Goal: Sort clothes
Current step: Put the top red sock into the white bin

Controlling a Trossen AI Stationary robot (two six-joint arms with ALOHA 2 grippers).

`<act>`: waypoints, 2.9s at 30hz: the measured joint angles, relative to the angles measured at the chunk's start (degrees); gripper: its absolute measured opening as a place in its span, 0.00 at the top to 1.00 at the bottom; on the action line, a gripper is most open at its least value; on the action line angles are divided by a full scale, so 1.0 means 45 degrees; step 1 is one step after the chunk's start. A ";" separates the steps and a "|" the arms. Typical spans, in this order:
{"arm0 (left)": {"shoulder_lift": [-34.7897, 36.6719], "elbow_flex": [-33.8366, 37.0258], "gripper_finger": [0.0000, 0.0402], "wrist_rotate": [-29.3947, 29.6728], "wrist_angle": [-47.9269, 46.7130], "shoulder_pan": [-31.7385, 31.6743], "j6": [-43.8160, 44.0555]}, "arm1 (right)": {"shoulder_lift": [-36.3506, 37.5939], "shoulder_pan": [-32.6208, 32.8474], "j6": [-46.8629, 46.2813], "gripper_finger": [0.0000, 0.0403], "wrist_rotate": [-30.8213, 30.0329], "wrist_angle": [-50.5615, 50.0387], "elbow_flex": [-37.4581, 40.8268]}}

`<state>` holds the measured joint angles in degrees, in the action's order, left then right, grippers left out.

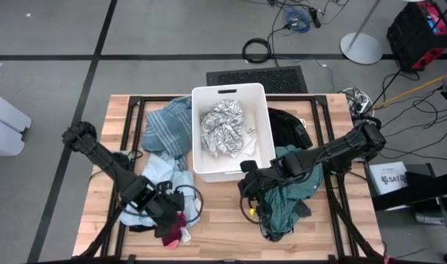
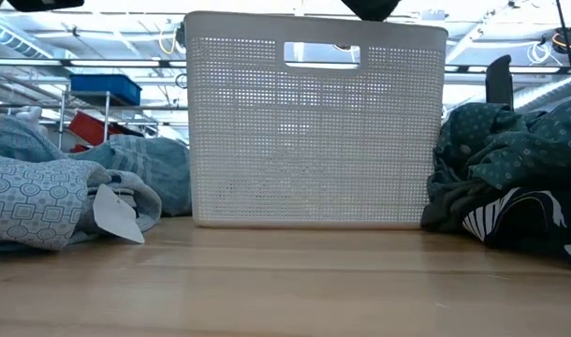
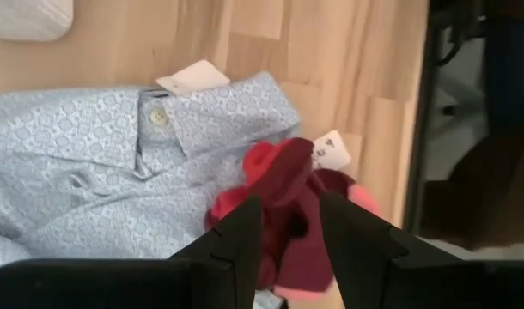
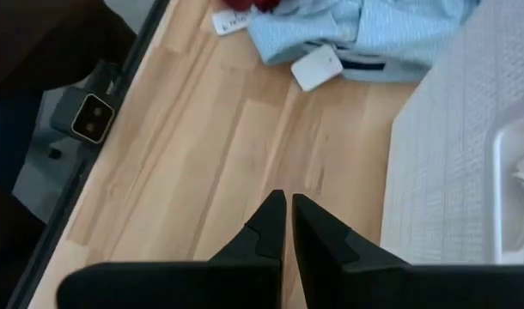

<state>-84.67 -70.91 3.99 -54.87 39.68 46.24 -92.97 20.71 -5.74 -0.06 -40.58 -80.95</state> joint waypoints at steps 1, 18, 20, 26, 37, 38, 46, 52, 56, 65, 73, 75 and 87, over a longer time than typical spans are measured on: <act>-0.0133 0.0000 0.68 0.0153 -0.0023 0.0100 0.0000 | 0.0000 0.0085 -0.0097 0.97 -0.0003 -0.0029 -0.0002; -0.2860 0.0024 0.68 -0.1118 0.0549 0.0713 -0.0005 | 0.0005 0.0675 -0.0917 0.97 0.0021 -0.0385 -0.0019; -0.2980 0.0024 0.68 -0.1118 0.0537 0.0713 0.0004 | 0.0005 0.0675 -0.1045 0.97 0.0020 -0.0387 -0.0019; -0.2978 0.0024 0.83 -0.0531 0.0364 0.0564 0.0206 | 0.0010 0.0675 -0.1508 0.97 0.0015 -0.0384 -0.0019; -0.1797 -0.0853 0.99 0.0557 -0.2115 0.0633 -0.0009 | 0.0010 0.0675 -0.1474 0.97 -0.0238 -0.0239 -0.0019; -0.1475 -0.1025 0.99 0.1060 -0.2408 0.0730 -0.0005 | 0.0010 0.0675 -0.1329 0.97 -0.0496 -0.0155 -0.0019; 0.1811 -0.0914 0.99 0.9290 -0.2541 0.2465 -0.0073 | 0.0010 0.0558 0.0132 0.97 -0.1428 0.1217 -0.0019; 0.2611 -0.0816 0.99 1.3664 -0.0395 0.3496 -0.3457 | 0.0015 0.0407 0.2073 0.97 -0.1423 0.4180 -0.0019; 0.2673 -0.0816 0.99 1.4328 0.2067 0.3516 -0.6640 | 0.0015 0.0081 0.3407 0.97 -0.1728 0.6368 -0.0019; 0.2258 -0.0811 1.00 1.4463 0.4610 0.2768 -0.9430 | -0.0062 -0.0631 0.5420 0.79 -0.2020 0.8213 -0.0024; 0.1983 -0.0811 1.00 1.2766 0.4935 0.1672 -0.9888 | -0.0189 -0.0860 0.5504 0.49 -0.2001 0.9051 -0.0024; 0.1899 -0.0811 1.00 1.2519 0.5163 0.1393 -1.0132 | -0.0194 -0.0921 0.5217 0.44 -0.1983 0.9097 -0.0024; 0.1691 -0.0811 1.00 1.1317 0.5400 0.0267 -1.0155 | -0.0194 -0.1297 0.4439 0.53 -0.2020 0.9322 -0.0024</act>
<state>-77.06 -74.56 54.92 -30.57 40.88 0.54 -93.84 14.88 14.24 -9.15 1.37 -81.06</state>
